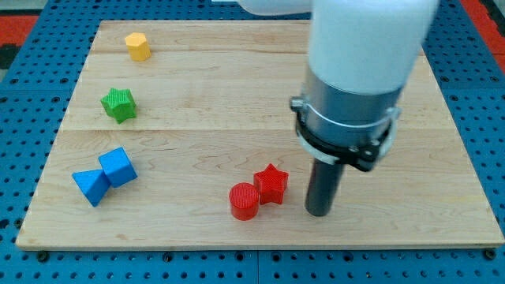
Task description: Move the red star above to the red circle
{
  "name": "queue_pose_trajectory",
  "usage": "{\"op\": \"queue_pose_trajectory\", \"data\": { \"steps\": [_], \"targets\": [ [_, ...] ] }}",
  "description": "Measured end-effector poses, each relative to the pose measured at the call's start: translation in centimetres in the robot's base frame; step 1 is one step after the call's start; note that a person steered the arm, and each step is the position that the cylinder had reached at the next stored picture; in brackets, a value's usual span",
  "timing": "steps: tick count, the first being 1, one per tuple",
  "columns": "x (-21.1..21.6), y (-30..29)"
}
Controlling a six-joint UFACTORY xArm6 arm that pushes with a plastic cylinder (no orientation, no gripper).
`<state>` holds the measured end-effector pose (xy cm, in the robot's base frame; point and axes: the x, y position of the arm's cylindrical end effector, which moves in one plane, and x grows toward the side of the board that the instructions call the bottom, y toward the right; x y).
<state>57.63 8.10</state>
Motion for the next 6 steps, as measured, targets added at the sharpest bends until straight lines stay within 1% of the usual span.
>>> {"op": "queue_pose_trajectory", "data": {
  "steps": [1, 2, 3, 4, 5, 6],
  "targets": [
    [-4.8, -3.7],
    [-6.1, -5.0],
    [-4.7, 1.7],
    [-0.6, -1.0],
    [-2.0, -5.2],
    [-4.9, -8.8]
  ]
}}
